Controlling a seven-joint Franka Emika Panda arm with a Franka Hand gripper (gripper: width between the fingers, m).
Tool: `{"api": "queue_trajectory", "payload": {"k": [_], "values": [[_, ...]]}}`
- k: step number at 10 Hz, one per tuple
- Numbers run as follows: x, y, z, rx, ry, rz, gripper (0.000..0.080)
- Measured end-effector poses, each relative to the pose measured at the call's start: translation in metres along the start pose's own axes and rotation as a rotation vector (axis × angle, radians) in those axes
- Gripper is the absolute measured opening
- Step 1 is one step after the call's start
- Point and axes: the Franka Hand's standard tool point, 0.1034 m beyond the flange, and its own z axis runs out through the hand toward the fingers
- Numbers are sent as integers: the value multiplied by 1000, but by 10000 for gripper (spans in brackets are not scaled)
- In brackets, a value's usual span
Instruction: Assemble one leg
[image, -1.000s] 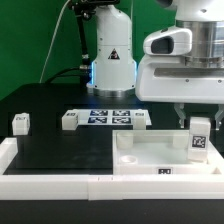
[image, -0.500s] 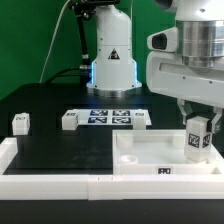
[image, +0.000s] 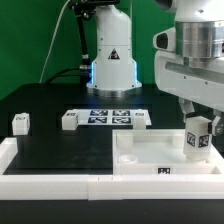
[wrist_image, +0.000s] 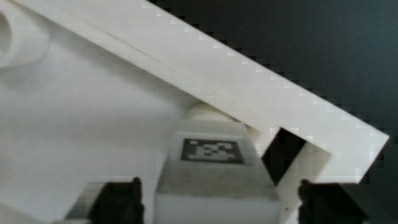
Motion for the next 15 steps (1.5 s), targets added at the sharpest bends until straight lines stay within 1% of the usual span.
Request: {"api": "queue_trajectory", "payload": {"k": [1, 2, 3, 4, 5, 6, 7, 8, 9, 10, 12, 13, 14, 15], "values": [[1, 0, 0, -5, 0, -134, 550], [1, 0, 1, -6, 1, -288, 618], [0, 0, 2, -7, 0, -381, 618], [1, -1, 2, -9, 1, -558, 643], [2, -1, 3, -9, 0, -698, 648], [3, -1, 3, -13, 7, -812, 648], [3, -1, 3, -22, 14, -964, 649], [2, -3, 2, -35, 18, -1055, 649], [1, -5, 1, -67, 22, -1207, 649], [1, -5, 1, -72, 25, -1313, 649], [4, -4, 2, -72, 25, -1396, 649], [3, -4, 2, -72, 25, -1390, 554], [3, -4, 2, -72, 25, -1390, 554], [3, -4, 2, -72, 25, -1390, 370]]}}
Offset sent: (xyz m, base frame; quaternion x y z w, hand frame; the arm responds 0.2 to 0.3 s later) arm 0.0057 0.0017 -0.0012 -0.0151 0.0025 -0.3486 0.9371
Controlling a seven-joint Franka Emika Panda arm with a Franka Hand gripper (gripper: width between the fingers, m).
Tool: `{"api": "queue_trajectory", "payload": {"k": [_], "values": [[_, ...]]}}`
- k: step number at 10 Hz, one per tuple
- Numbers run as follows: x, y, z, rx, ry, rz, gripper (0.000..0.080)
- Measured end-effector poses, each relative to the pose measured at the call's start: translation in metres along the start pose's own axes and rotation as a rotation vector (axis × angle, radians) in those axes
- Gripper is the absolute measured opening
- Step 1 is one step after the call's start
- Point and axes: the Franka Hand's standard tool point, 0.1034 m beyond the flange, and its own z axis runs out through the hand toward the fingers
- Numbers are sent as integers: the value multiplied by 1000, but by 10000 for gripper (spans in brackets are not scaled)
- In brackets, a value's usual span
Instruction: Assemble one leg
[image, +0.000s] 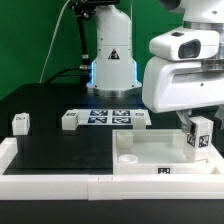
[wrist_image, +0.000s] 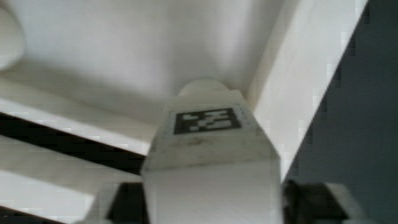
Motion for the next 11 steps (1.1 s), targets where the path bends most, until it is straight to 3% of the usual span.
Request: {"api": "queue_trajectory", "payload": {"k": [1, 4, 8, 11], "values": [[0, 1, 0, 0, 0, 4, 290], [-1, 1, 0, 7, 3, 148, 290], [-2, 4, 1, 13, 2, 800, 291], [-2, 7, 1, 36, -9, 1117, 291]]}}
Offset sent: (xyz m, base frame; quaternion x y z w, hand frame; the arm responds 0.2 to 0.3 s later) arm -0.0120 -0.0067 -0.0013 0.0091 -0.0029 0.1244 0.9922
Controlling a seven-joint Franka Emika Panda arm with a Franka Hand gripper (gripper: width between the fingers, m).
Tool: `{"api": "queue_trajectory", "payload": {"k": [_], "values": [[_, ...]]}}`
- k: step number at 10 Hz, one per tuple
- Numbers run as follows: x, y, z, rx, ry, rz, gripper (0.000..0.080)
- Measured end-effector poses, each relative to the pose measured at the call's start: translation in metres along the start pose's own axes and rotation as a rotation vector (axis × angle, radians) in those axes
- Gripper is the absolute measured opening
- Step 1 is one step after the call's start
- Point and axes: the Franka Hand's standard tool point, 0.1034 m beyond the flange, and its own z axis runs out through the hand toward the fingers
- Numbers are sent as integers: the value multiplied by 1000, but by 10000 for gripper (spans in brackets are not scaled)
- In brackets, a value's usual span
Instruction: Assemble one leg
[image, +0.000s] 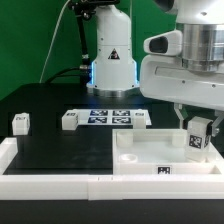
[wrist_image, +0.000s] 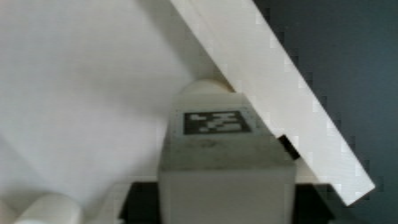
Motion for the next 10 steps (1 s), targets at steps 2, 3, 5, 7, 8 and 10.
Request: {"api": "queue_trajectory", "payload": {"k": [2, 3, 5, 7, 8, 10], "values": [[1, 1, -1, 6, -14, 174, 291], [1, 1, -1, 5, -15, 218, 291], [1, 1, -1, 6, -14, 138, 510], [0, 0, 0, 5, -12, -10, 619], [-1, -1, 0, 7, -12, -153, 640], [-2, -2, 0, 9, -12, -429, 648]]}}
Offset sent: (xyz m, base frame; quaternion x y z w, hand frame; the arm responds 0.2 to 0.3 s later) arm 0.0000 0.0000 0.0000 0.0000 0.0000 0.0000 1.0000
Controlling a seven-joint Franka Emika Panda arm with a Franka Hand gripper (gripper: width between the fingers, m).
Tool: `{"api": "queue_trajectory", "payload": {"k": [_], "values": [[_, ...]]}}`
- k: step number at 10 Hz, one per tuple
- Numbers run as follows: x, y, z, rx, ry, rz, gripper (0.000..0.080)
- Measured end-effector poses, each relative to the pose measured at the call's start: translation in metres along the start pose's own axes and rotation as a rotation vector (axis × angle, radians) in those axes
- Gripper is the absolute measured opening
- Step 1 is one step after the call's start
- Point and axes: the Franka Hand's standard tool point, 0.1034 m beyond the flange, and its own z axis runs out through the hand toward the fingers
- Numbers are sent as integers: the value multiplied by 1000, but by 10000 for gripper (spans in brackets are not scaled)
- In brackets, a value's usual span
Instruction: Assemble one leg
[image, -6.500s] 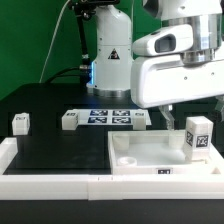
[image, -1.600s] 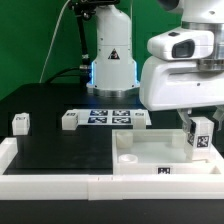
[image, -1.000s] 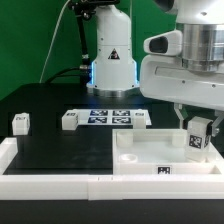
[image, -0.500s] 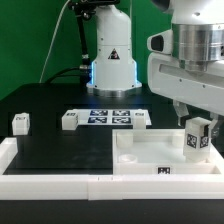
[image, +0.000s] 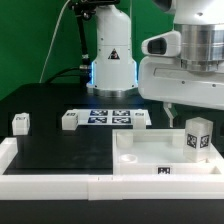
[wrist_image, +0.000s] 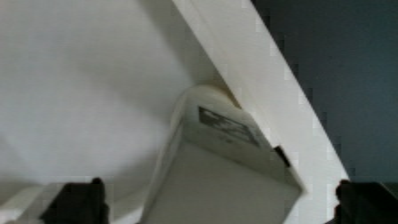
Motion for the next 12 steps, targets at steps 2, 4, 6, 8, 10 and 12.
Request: {"api": "queue_trajectory", "payload": {"k": [2, 4, 6, 8, 10, 12], "values": [[1, -1, -1, -4, 3, -259, 649], [2, 0, -1, -15, 6, -504, 649], [4, 2, -2, -27, 8, -699, 649], [4, 3, -2, -32, 7, -752, 548], [4, 3, -2, -32, 8, -716, 411], [4, 3, -1, -33, 7, -715, 292]]}}
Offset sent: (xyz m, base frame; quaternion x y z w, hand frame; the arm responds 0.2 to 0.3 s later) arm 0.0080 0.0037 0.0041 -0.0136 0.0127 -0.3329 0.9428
